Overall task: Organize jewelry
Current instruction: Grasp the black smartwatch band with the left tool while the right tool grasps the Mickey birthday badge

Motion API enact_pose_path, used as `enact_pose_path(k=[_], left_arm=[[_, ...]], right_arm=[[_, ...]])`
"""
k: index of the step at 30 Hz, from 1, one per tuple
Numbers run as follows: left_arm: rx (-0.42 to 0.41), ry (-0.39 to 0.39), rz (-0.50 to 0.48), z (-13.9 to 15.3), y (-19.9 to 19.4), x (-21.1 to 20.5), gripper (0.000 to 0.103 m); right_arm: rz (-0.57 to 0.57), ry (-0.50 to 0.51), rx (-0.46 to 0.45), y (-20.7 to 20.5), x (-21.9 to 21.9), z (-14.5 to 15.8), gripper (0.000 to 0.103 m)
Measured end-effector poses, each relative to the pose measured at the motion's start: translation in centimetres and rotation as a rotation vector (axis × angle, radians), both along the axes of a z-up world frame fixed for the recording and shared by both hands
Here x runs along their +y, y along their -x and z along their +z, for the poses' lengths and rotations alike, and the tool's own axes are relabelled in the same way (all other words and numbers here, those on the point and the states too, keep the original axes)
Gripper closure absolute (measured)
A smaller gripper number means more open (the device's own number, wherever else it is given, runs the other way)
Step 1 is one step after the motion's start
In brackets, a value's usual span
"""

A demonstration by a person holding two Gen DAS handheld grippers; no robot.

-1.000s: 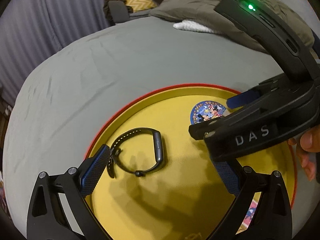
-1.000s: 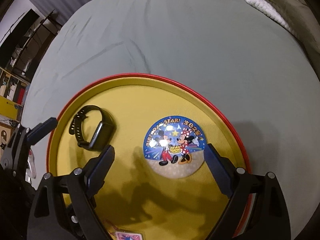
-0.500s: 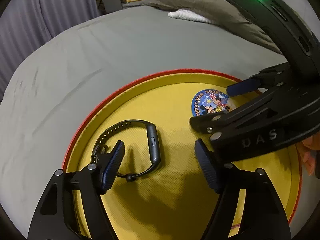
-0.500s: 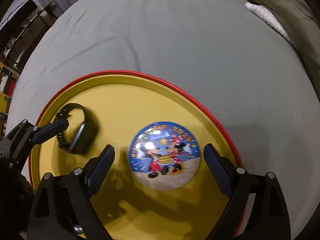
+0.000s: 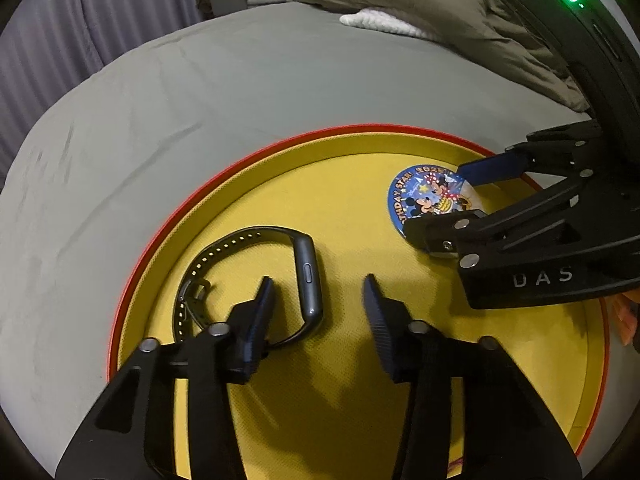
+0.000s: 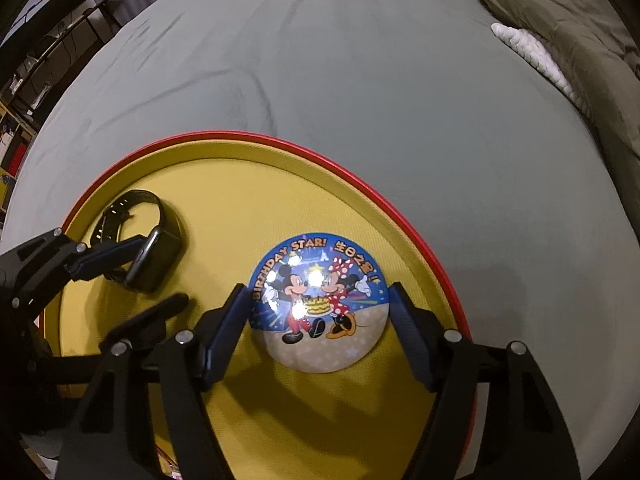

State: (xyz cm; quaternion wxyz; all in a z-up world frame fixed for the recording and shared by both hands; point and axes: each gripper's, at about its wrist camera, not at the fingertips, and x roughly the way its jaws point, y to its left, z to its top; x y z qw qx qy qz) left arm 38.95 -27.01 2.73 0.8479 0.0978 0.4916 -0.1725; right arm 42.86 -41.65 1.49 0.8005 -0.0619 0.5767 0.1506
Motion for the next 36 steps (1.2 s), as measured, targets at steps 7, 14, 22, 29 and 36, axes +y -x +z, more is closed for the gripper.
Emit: enact_pose_path(k=[7, 14, 22, 29, 36], left_arm=[[-0.001, 0.003, 0.005, 0.1, -0.1, 0.2, 0.075], [-0.002, 0.007, 0.003, 0.2, 0.0, 0.4, 0.075], [-0.007, 0.014, -0.003, 0.1, 0.2, 0.6, 0.075], [-0.021, -0.011, -0.038, 0.0, 0.6, 0.2, 0.075], [-0.007, 0.008, -0.085, 0.1, 0.9, -0.2, 0.071]], right_arm=[[-0.022, -0.023, 0.005, -0.8, -0.1, 0.1, 0.047], [-0.019, -0.020, 0.015, -1.3, 1.1, 0.4, 0.046], [0.022, 0.023, 0.004, -1.4, 2.9, -0.3, 0.031], [0.044, 0.030, -0.018, -1.0, 2.9, -0.4, 0.030], [0.125, 0.022, -0.028, -0.3, 2.4, -0.5, 0.030]])
